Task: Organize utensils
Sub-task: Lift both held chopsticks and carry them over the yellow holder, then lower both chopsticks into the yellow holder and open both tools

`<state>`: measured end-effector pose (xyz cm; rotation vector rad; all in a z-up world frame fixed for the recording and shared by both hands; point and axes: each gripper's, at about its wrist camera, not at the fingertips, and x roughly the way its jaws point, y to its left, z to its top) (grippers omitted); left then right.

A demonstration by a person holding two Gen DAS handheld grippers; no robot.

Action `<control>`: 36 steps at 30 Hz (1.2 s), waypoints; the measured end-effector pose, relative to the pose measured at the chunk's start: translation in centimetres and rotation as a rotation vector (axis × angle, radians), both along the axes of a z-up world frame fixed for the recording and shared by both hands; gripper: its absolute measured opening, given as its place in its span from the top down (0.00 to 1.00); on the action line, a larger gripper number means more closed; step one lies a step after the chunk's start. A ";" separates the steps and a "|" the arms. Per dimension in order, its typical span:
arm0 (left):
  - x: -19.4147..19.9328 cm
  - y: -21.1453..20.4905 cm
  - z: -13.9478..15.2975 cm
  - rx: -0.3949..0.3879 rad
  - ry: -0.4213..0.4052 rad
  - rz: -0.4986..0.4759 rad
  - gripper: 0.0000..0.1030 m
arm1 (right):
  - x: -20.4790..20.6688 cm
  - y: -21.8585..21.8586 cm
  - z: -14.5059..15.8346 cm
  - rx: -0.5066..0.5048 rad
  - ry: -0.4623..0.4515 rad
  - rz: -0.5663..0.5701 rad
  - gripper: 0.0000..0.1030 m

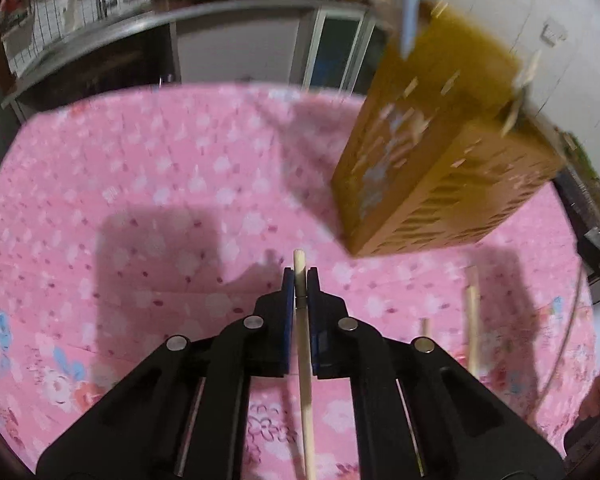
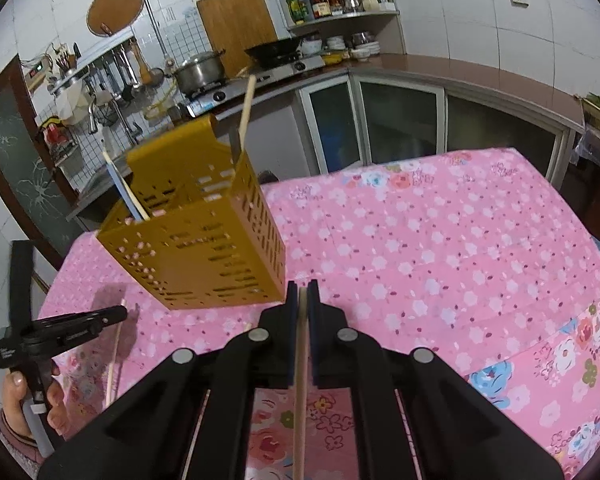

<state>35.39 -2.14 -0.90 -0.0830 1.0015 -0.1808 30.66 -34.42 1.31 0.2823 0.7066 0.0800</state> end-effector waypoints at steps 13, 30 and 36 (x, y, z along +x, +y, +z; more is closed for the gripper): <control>-6.2 0.3 9.5 -0.032 -0.316 -0.030 0.96 | -3.3 1.7 5.7 -0.048 -0.155 0.020 0.95; -7.3 -1.2 19.1 -0.083 -0.517 -0.042 0.96 | -3.0 1.5 14.9 -0.087 -0.331 -0.004 0.95; -4.5 -1.7 23.8 -0.118 -0.594 -0.001 0.96 | -0.8 1.2 20.5 -0.079 -0.404 -0.018 0.95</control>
